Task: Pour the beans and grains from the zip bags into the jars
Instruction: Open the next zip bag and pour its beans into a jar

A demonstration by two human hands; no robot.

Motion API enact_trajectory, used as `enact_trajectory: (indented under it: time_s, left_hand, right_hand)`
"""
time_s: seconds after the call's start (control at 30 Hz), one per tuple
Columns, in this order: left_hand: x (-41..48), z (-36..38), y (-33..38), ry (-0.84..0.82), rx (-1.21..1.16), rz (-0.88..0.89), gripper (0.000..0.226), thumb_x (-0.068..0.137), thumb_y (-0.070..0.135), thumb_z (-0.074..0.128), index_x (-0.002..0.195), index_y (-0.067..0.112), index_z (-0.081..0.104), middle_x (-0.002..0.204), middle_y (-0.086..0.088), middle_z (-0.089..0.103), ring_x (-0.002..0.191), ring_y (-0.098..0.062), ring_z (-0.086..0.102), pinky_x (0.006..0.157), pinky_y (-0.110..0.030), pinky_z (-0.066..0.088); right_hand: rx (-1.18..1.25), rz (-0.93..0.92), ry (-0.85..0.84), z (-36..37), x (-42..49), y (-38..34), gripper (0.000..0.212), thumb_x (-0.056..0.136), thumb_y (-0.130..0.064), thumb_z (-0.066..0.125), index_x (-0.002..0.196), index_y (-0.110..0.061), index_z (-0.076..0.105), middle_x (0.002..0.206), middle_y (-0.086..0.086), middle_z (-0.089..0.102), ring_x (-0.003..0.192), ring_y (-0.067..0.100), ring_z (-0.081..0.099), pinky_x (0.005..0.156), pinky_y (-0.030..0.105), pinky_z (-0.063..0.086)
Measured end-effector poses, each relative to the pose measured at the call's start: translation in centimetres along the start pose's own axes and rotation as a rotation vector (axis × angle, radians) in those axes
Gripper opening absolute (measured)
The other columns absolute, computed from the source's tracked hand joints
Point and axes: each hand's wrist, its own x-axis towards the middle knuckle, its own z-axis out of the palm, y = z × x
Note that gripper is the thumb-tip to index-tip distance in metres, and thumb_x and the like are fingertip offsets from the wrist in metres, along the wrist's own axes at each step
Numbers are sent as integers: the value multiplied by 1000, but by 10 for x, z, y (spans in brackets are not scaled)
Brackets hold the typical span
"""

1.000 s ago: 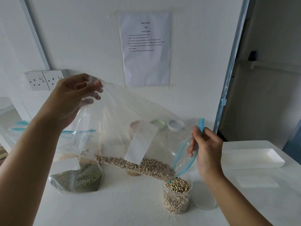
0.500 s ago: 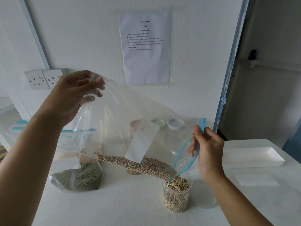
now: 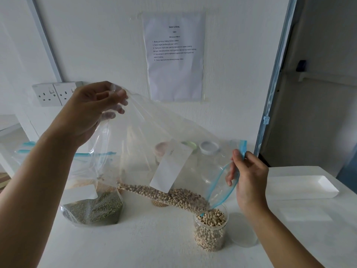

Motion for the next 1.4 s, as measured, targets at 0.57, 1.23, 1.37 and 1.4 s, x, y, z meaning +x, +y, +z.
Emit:
enact_trajectory:
  time_s: [0.57,1.23,1.37,1.4]
  left_hand:
    - [-2,6,7,-9,21,48,28,75,53,78,82,26,74,83,0,71,75,-15,65,77,-35,43]
    - [8,16,11,-36,51,32,17,80,43,73,82,26,74,81,0,71,74,-14,63,75,-32,43]
    - [9,18,11,-35,52,30,17,81,42,72,83,25,74,82,0,71,74,-14,63,75,-32,42]
    - [9,19,10,-31,52,28,17,80,42,72,83,25,74,81,0,71,74,-14,64,75,-32,43]
  right_hand:
    - [-8,10,16,-2,-3,-2,36,96,-28,63,78,4,59,52,11,49,44,21,42,44,29,42]
    - [-34,21,49,-9,-3,1,32,100,-23,61,76,-2,60,49,6,49,44,19,43,45,30,43]
    - [-36,22,46,-10,-3,2,32,100,-23,61,75,-3,60,50,7,50,44,19,43,47,30,43]
    - [-33,24,47,-10,-2,2,32,100,-23,61,75,-3,60,50,7,50,44,20,43,47,30,42]
